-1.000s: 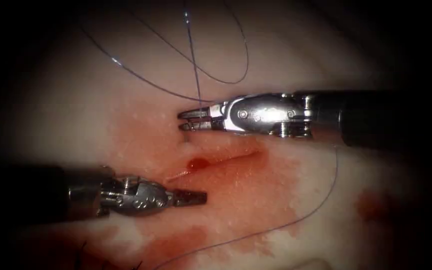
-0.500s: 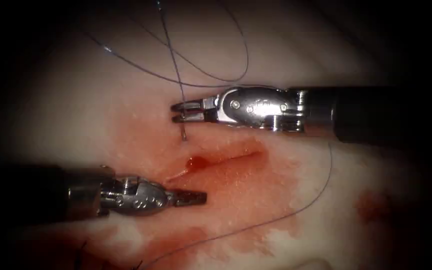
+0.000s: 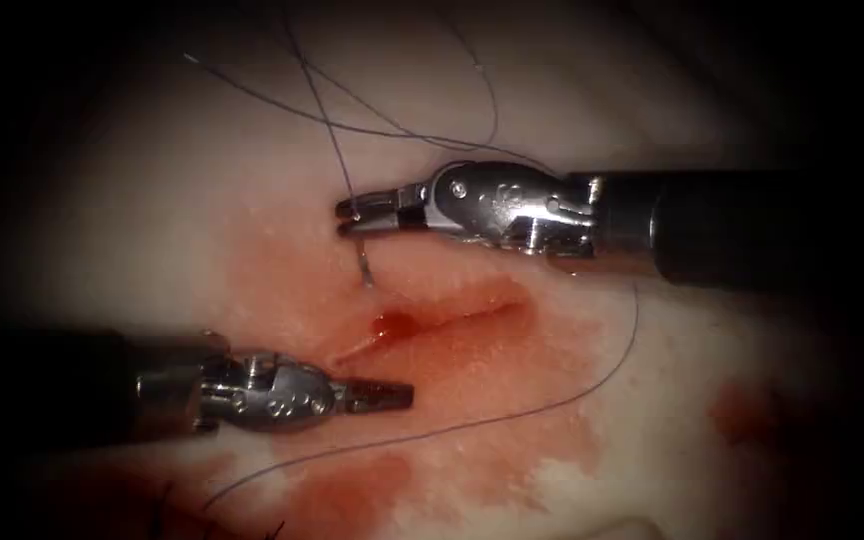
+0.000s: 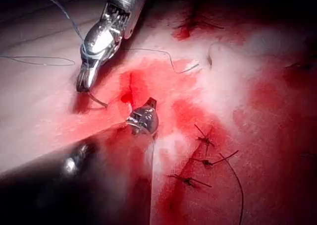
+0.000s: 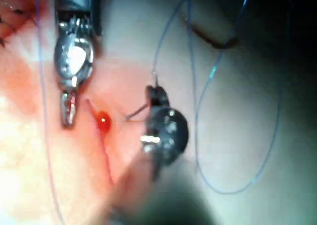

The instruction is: Wound Closure

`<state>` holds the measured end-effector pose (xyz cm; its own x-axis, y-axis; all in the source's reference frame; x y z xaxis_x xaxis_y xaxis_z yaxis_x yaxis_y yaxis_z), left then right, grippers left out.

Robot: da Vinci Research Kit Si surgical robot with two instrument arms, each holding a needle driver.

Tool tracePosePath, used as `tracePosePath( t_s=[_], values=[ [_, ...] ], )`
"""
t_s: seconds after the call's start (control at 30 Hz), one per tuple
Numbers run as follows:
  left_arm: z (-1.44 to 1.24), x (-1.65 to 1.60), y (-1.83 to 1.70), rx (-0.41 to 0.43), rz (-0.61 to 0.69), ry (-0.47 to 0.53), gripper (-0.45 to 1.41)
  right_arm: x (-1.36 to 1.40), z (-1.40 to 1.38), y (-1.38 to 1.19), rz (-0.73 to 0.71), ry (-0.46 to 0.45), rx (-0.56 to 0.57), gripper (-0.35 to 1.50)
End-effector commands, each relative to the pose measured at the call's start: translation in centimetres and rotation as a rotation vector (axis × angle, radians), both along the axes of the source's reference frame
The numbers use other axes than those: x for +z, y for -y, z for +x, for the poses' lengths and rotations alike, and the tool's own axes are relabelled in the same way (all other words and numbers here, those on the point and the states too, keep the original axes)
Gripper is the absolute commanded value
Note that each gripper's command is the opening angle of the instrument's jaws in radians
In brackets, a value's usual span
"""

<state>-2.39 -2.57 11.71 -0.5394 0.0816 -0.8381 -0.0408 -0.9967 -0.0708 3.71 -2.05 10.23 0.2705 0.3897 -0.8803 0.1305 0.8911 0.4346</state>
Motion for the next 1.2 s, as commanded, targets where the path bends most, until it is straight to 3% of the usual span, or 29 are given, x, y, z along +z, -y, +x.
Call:
tracePosePath(
  t_s=[0.03, 0.63, 1.0, 1.2],
  values=[
    [-0.05, 0.06, 0.02, 0.001, 0.001, 0.001, -0.07, 0.03, 0.10, -0.04, -0.001, -0.003, 0.001, -0.35],
    [-0.06, 0.07, 0.03, 0.000, 0.000, 0.000, -0.07, 0.10, 0.20, -0.14, 0.027, 0.009, 0.015, -0.35],
    [-0.06, 0.07, 0.03, 0.001, 0.000, -0.003, -0.07, 0.07, 0.15, -0.09, 0.236, 0.049, -0.004, -0.35],
    [-0.10, 0.12, 0.05, 0.005, -0.001, -0.015, -0.07, 0.06, 0.14, -0.01, 0.279, 0.049, -0.078, -0.35]
  ],
)
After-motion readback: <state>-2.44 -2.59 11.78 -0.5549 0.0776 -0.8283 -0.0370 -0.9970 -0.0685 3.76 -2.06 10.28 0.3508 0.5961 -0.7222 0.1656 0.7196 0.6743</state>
